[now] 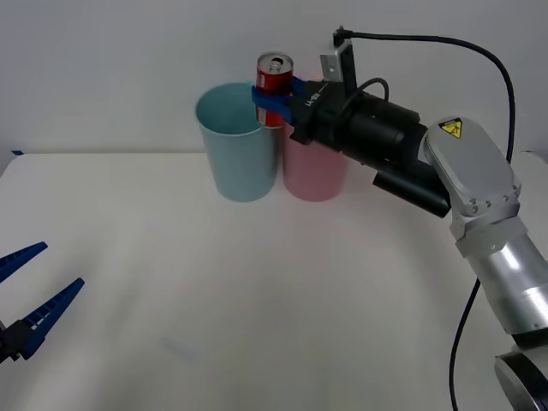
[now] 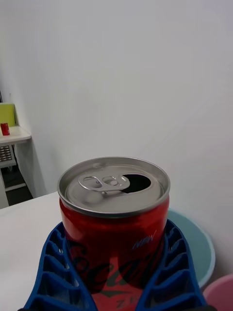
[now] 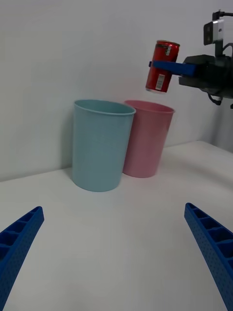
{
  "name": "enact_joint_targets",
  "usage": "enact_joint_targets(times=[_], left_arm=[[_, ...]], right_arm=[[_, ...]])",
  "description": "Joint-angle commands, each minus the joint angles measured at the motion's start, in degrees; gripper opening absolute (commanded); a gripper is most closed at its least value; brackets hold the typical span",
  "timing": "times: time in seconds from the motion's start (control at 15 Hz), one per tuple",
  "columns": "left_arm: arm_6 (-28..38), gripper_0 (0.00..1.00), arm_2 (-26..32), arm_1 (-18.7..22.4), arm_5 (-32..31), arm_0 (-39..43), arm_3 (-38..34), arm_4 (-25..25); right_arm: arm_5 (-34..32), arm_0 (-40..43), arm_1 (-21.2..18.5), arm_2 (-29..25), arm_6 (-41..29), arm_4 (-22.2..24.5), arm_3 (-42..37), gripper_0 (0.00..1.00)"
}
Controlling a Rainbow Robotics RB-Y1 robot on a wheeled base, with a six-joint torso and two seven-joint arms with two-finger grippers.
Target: Grasp the object on the table and drop it into the matching bin: aluminum can to the light blue bin, PET bottle to the pink bin.
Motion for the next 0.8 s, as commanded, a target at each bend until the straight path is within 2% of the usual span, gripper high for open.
enact_joint_targets(times=[0.07,0.4,0.8], left_arm=[[0.0,1.0,0.0,0.0,0.0,0.0,0.0,0.0],[0.0,1.0,0.0,0.0,0.0,0.0,0.0,0.0],[0.0,1.0,0.0,0.0,0.0,0.0,0.0,0.0]], right_arm=[[0.16,-5.26,1.71,-0.19,-0.03,1.55,6.67,0.0],[1.39,-13.17,4.44,-0.54,0.41,3.75,16.6,0.0],[7.19,-21.96,8.39,-1.33,2.52,4.63,29.43,0.0]])
